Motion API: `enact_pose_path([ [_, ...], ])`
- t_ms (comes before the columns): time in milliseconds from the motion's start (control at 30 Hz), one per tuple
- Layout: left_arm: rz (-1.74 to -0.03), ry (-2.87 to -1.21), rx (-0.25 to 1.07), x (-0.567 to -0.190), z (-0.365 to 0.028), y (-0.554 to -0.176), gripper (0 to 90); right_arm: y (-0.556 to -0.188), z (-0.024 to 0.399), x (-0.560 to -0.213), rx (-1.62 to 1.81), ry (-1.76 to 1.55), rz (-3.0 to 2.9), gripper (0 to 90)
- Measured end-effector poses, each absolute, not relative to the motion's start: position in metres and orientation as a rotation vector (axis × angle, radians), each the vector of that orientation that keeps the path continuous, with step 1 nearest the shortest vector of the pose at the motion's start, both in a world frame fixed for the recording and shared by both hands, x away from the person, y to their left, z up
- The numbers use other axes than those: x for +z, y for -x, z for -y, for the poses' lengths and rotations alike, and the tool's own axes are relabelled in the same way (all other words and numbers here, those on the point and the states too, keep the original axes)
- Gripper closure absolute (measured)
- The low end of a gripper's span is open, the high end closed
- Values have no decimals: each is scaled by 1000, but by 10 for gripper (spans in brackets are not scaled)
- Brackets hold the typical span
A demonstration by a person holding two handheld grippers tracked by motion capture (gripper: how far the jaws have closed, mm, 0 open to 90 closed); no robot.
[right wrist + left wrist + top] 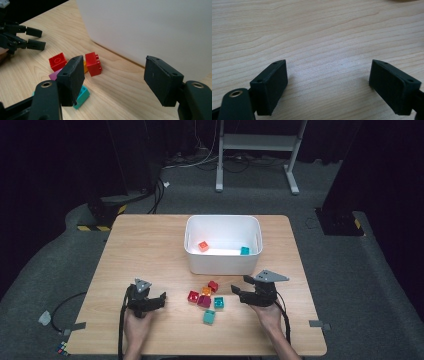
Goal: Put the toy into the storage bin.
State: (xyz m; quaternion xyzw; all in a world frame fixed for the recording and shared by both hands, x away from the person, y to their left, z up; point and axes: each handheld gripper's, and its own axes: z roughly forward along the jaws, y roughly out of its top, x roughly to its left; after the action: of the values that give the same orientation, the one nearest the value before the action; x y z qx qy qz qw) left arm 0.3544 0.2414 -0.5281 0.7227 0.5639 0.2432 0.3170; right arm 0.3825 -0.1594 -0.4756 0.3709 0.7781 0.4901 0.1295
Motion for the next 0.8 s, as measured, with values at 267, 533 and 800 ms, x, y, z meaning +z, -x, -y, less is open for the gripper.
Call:
enact_pose_path([
  [267, -1485, -1902, 640, -528, -241, -354, 153, -373, 156, -489, 1403, -1072, -2298, 321],
  [533, -1485, -1902, 641, -528, -241, -354, 153, -366, 141, -504, 1407, -1048, -2378, 330],
  [800, -1486, -1903, 640, -528, -241, -354, 154, -363, 114, -518, 1332, -988, -2471, 353],
])
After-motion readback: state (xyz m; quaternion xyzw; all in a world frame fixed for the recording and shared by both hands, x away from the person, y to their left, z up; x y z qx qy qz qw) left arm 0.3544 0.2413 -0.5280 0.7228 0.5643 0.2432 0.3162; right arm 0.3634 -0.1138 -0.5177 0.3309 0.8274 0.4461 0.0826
